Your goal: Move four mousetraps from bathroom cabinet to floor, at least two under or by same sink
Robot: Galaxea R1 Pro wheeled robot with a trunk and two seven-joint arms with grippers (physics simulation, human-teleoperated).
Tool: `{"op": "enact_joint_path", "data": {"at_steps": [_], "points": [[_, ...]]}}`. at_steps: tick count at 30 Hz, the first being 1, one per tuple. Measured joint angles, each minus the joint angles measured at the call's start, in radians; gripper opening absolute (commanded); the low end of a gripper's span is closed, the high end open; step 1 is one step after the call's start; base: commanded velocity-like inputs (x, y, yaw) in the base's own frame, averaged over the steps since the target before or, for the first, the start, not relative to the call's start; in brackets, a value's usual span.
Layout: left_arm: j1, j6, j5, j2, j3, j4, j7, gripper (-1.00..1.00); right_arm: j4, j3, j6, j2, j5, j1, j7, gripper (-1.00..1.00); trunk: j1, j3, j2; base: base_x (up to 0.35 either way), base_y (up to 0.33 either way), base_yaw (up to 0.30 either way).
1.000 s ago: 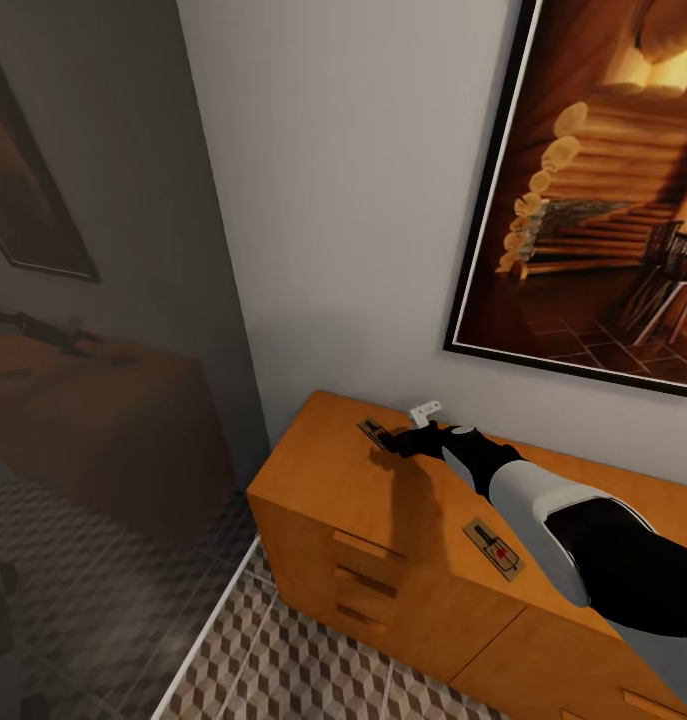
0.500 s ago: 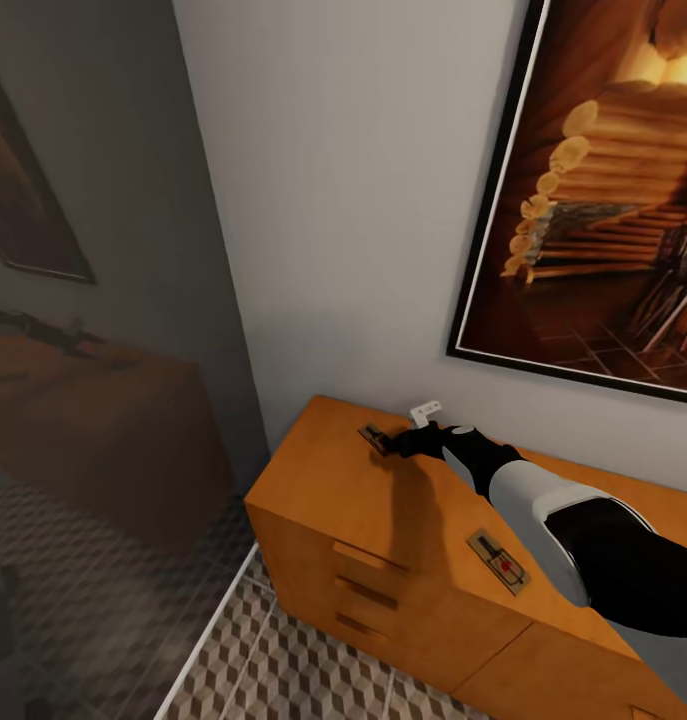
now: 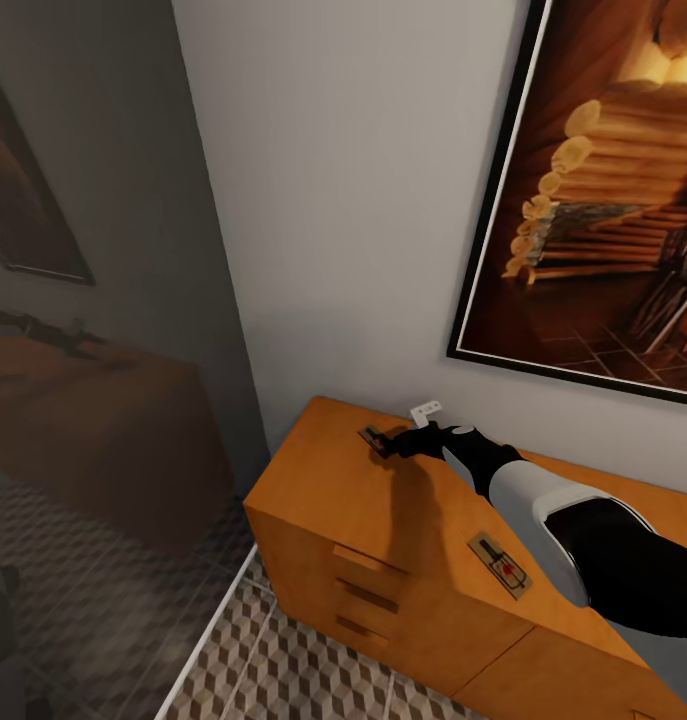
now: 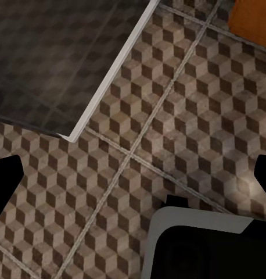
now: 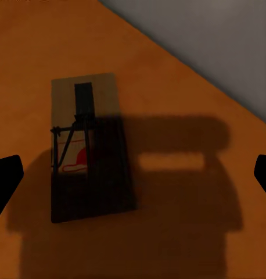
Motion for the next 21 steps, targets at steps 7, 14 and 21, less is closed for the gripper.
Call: {"op": "enact_joint_path", "data": {"at_steps": [7,14,21], "points": [[0.0,0.0,0.0,0.0,0.0,0.0,0.0,1.0,0.0,0.0,0.0,0.001,-0.001,0.0,0.001,1.0,0.0,0.0,0.0,0.0,0.0,0.0],[0.0,0.0,0.0,0.0,0.0,0.0,0.0,1.0,0.0,0.0,0.0,0.017,0.0,0.0,0.002,1.0,0.0,0.0,0.0,0.0,0.0,0.0],[0.0,0.0,0.0,0.0,0.0,0.0,0.0,1.0,0.0,0.0,-0.002,0.023,0.0,0.0,0.002,1.0,0.0,0.0,0.0,0.0,0.006,0.0]]}}
